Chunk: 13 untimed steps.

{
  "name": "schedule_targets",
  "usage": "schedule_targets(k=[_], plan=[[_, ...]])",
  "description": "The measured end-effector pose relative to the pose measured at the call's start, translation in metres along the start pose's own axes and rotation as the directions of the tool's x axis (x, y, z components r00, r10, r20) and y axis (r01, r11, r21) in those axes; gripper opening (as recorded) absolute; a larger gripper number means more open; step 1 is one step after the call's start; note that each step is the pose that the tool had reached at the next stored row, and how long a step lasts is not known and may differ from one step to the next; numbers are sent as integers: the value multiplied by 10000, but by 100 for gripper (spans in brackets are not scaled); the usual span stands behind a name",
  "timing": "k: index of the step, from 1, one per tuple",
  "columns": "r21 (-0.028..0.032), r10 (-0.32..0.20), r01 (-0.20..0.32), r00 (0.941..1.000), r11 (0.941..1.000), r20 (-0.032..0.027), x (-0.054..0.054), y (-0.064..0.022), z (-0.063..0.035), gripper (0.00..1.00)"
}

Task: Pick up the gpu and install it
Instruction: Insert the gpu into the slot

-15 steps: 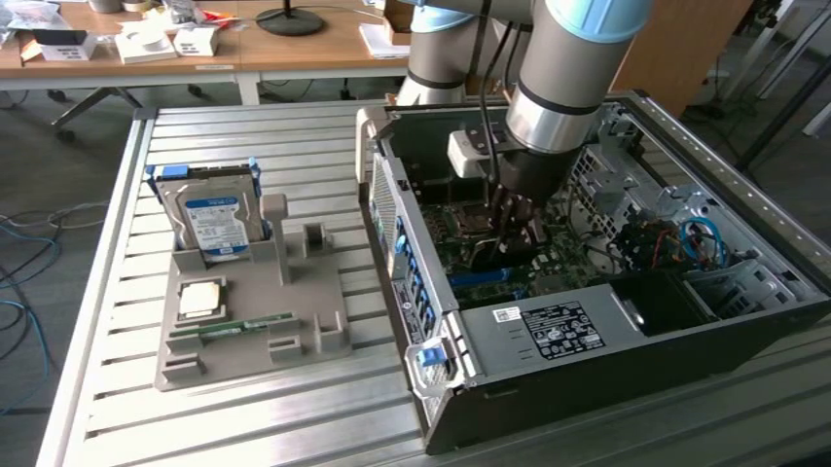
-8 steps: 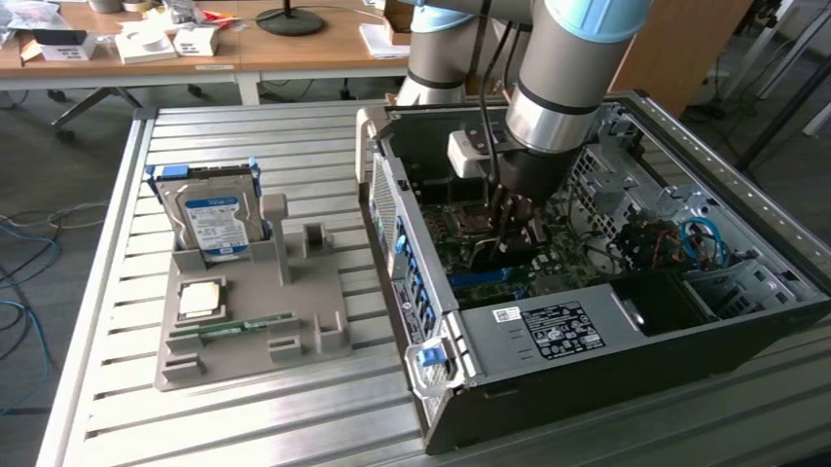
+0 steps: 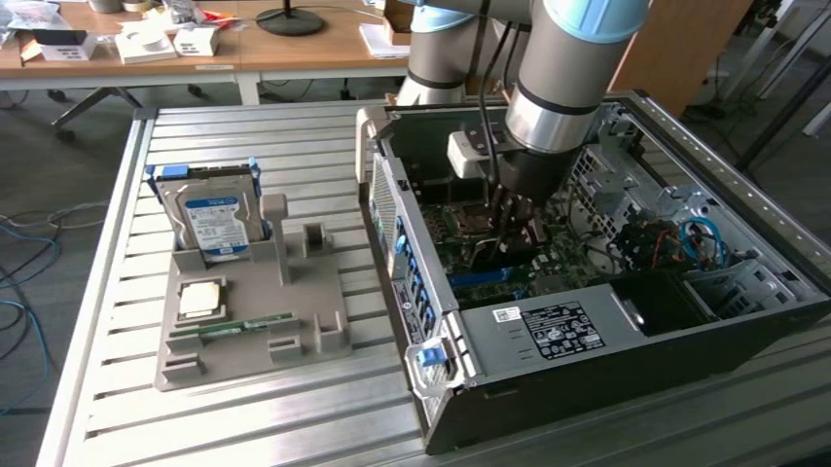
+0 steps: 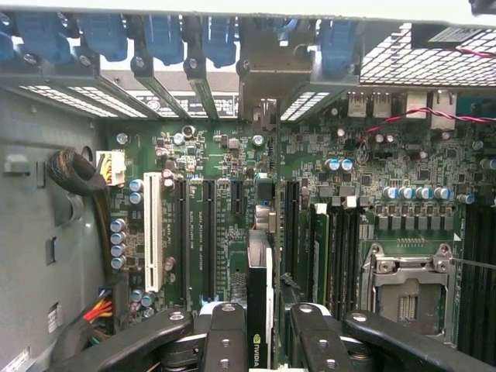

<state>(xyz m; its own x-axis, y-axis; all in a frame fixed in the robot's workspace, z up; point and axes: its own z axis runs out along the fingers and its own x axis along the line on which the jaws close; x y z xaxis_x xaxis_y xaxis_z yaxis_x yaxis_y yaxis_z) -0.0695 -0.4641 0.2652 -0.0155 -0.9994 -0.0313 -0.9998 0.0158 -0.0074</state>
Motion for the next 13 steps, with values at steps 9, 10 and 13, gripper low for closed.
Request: schedule_targets(k=[9, 10, 13], plan=[[17, -9, 9, 10000, 10000, 0, -5, 7, 0, 26], [18, -10, 10, 10000, 10000, 0, -6, 10, 0, 26], [23, -14, 14, 10000, 10000, -1, -6, 14, 1, 26]])
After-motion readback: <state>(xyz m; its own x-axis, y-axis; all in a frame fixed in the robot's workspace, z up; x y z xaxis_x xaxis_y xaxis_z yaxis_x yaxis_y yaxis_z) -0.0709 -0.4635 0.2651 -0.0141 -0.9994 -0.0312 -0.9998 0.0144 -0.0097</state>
